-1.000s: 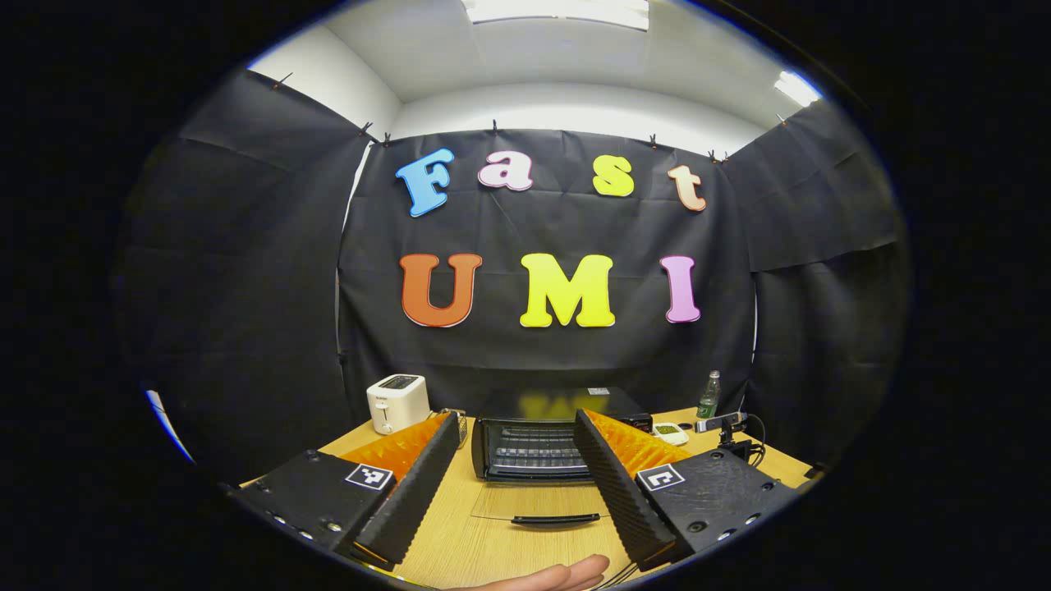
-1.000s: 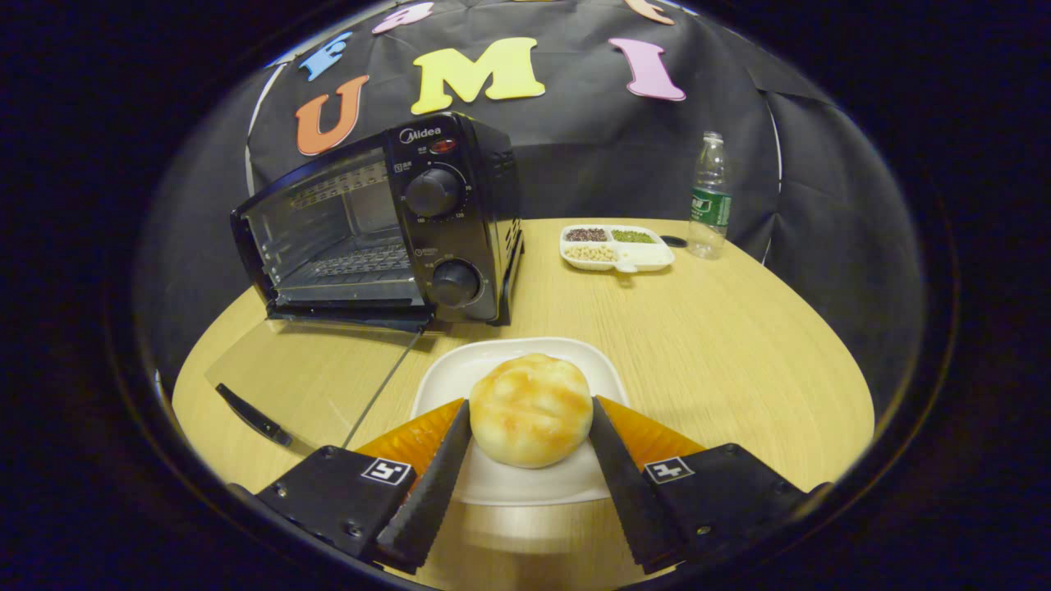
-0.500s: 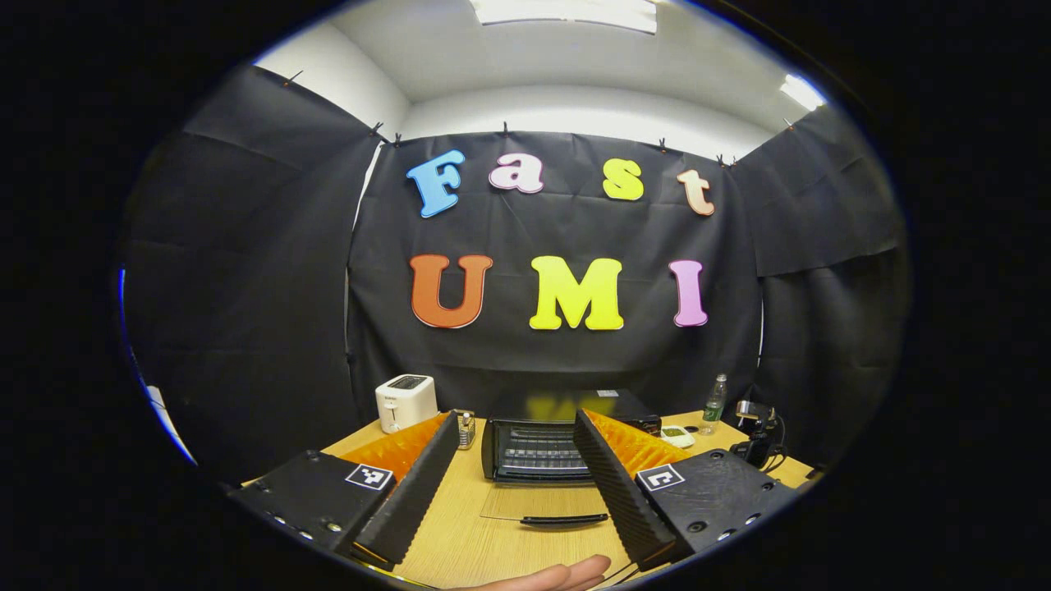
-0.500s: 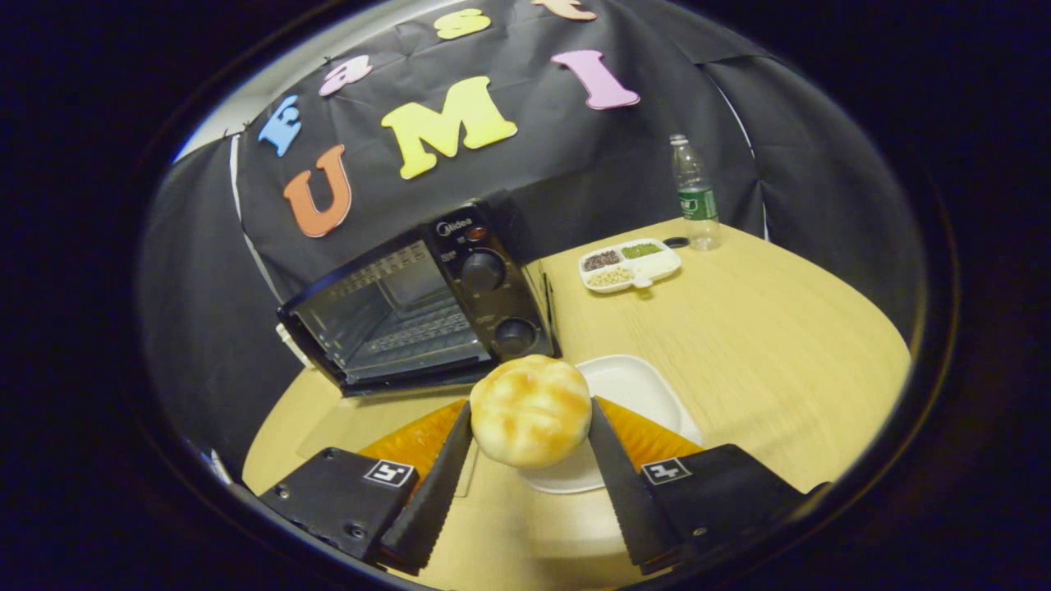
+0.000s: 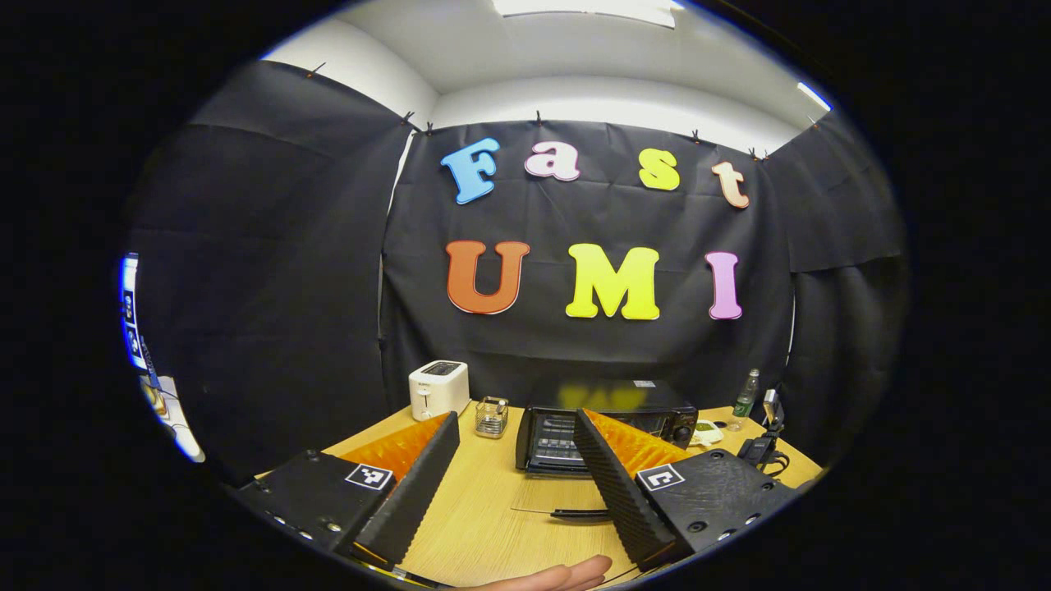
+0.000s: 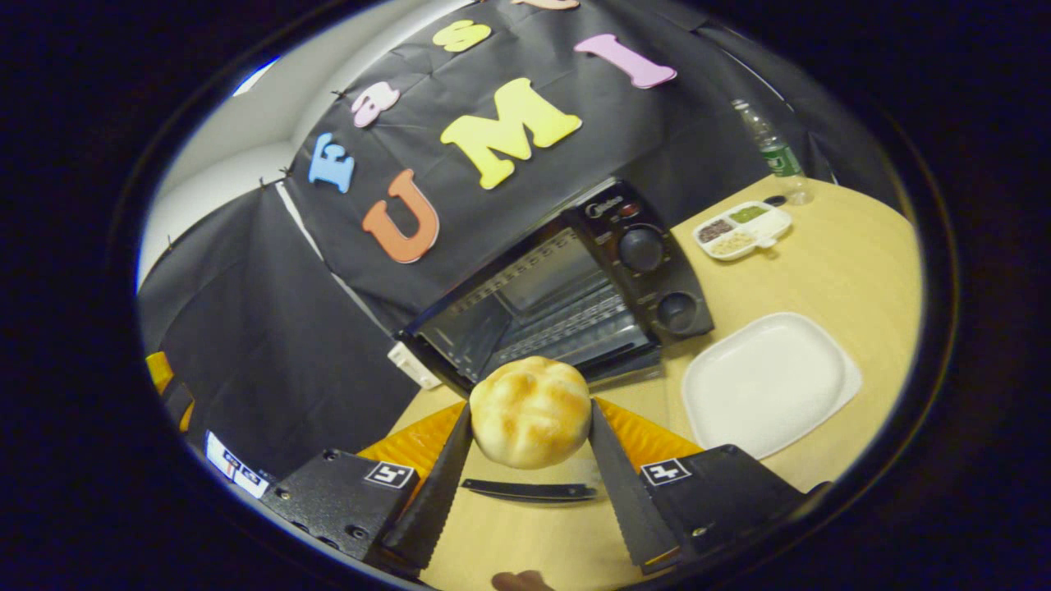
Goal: Open the electric oven with the left hand, put the food in, and close the electric oven.
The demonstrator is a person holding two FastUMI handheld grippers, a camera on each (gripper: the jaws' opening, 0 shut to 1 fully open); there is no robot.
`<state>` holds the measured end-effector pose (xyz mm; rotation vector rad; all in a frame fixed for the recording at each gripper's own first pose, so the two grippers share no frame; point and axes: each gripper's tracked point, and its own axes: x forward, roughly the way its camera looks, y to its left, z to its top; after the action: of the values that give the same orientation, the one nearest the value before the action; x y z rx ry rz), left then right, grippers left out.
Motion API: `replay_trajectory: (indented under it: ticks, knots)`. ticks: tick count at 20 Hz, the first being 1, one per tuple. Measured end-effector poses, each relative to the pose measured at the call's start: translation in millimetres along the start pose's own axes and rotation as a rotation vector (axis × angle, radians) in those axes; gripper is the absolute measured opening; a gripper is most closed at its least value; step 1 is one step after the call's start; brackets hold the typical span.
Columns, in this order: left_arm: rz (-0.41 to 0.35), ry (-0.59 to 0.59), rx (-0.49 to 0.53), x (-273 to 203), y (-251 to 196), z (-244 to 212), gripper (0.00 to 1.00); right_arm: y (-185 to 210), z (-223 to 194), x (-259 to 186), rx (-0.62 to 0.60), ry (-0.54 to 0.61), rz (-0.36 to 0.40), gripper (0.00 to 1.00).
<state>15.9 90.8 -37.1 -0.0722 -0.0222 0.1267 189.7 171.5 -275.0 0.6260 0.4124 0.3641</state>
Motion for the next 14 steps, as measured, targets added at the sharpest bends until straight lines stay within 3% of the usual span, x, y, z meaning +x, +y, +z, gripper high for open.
replay_trajectory:
  ticks: [4, 8, 14]
  knots:
    - [0.024, -0.021, 0.019, -2, 12, 3, 0.92, 0, 20, 32, 0.172, -0.147, -0.062, 0.84]
    - [0.027, -0.042, 0.027, -6, 19, 9, 0.92, 7, 30, 73, 0.304, -0.204, -0.097, 0.84]
    - [0.023, -0.034, 0.010, -11, 25, 11, 0.92, -7, 59, 139, 0.145, -0.272, -0.195, 0.84]
